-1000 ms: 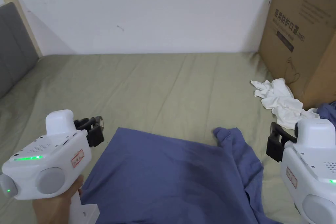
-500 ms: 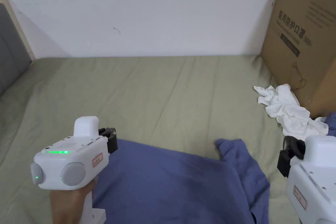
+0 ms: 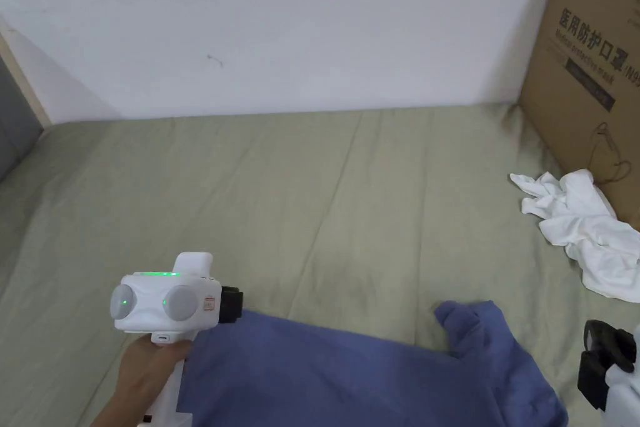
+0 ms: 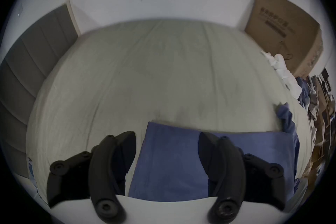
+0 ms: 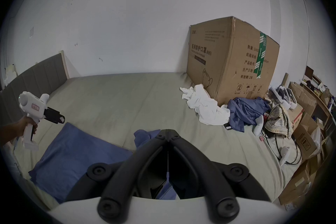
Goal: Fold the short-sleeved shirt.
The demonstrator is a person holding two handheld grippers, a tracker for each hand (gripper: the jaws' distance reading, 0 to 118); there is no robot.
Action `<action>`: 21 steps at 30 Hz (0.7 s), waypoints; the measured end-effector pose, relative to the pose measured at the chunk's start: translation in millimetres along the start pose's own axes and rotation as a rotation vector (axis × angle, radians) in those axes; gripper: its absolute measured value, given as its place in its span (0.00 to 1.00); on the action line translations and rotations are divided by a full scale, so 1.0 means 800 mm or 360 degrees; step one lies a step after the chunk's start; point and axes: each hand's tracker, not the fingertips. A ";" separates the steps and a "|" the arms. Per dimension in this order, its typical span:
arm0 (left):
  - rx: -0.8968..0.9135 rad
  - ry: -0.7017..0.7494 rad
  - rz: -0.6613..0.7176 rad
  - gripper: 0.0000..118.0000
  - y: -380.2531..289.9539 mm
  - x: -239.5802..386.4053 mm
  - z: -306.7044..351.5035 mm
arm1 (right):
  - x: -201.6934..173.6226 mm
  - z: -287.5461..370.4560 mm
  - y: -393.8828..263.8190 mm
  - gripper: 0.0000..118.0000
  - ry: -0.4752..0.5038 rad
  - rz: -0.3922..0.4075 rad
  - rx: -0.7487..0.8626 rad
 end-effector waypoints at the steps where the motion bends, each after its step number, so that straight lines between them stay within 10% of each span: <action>1: 0.0026 -0.0009 0.0002 0.68 0.002 -0.003 -0.008 | 0.000 -0.005 -0.002 0.02 -0.0002 0.0004 -0.0016; 6: -0.0075 -0.0048 0.0062 0.92 0.007 -0.012 -0.041 | 0.001 -0.024 -0.016 0.02 -0.0012 0.0023 -0.0092; 11: -0.0108 0.0032 0.0043 0.91 0.004 -0.010 -0.059 | 0.005 -0.035 -0.025 0.02 -0.0018 0.0024 -0.0138; 14: -0.0184 -0.0015 0.0041 0.55 -0.001 -0.008 -0.067 | 0.009 -0.038 -0.028 0.02 -0.0021 0.0009 -0.0157; 18: -0.0108 -0.0002 0.0022 0.43 -0.011 0.001 -0.061 | 0.013 -0.046 -0.031 0.02 -0.0024 -0.0005 -0.0192; 21: -0.0068 -0.0034 0.0061 0.09 -0.014 0.002 -0.052 | 0.021 -0.061 -0.034 0.02 -0.0015 -0.0072 -0.0256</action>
